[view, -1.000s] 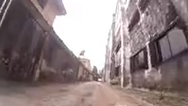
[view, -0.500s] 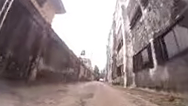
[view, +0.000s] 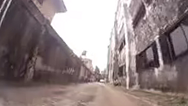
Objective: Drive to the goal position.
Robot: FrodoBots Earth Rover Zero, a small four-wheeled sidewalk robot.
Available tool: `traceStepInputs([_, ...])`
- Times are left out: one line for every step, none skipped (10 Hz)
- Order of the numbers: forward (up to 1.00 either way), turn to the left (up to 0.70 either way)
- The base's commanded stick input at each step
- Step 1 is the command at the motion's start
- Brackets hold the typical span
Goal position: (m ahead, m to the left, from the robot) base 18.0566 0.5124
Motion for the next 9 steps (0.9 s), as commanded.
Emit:
traceStepInputs([0.78, 0.03])
traceStepInputs([0.78, 0.03])
traceStepInputs([0.78, 0.03])
traceStepInputs([0.78, 0.03])
traceStepInputs([0.78, 0.03])
traceStepInputs([0.78, 0.03])
traceStepInputs([0.78, 0.03])
traceStepInputs([0.78, 0.03])
traceStepInputs([0.78, 0.03])
